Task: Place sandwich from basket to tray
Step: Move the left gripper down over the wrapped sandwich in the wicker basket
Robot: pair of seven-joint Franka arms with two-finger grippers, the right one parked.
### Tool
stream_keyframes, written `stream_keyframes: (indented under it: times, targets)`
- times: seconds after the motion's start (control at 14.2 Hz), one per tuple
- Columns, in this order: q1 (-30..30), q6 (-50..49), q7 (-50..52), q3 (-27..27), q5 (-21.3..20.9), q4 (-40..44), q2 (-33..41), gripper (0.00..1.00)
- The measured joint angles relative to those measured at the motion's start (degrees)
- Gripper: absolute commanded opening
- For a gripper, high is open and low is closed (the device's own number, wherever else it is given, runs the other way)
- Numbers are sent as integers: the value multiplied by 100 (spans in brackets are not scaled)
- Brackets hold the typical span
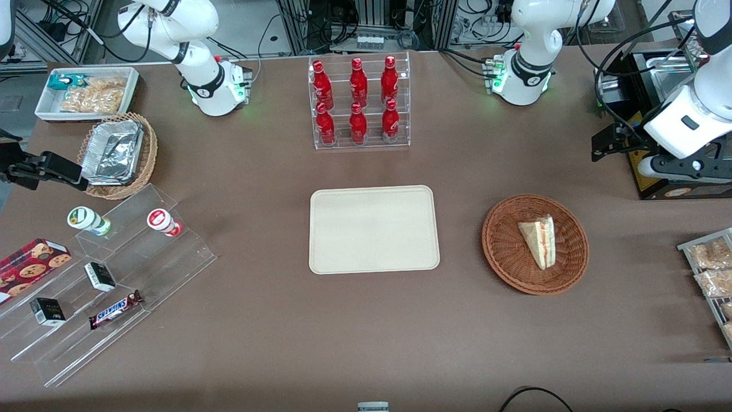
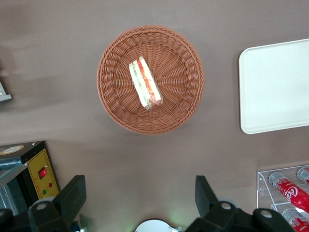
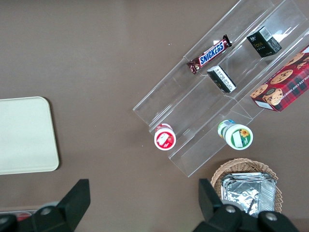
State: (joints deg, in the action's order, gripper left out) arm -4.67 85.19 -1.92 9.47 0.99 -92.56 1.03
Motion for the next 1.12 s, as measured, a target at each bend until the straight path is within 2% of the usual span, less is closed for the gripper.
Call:
stream_keyframes:
  times: [0.49, 0.84, 1.12]
  targets:
    - [-38, 25, 2, -2, -11, -103, -80, 100]
    - [-77, 997, 51, -98, -17, -1085, -320, 100]
    - [-76, 1774, 1415, -91, -16, -1876, -525, 100]
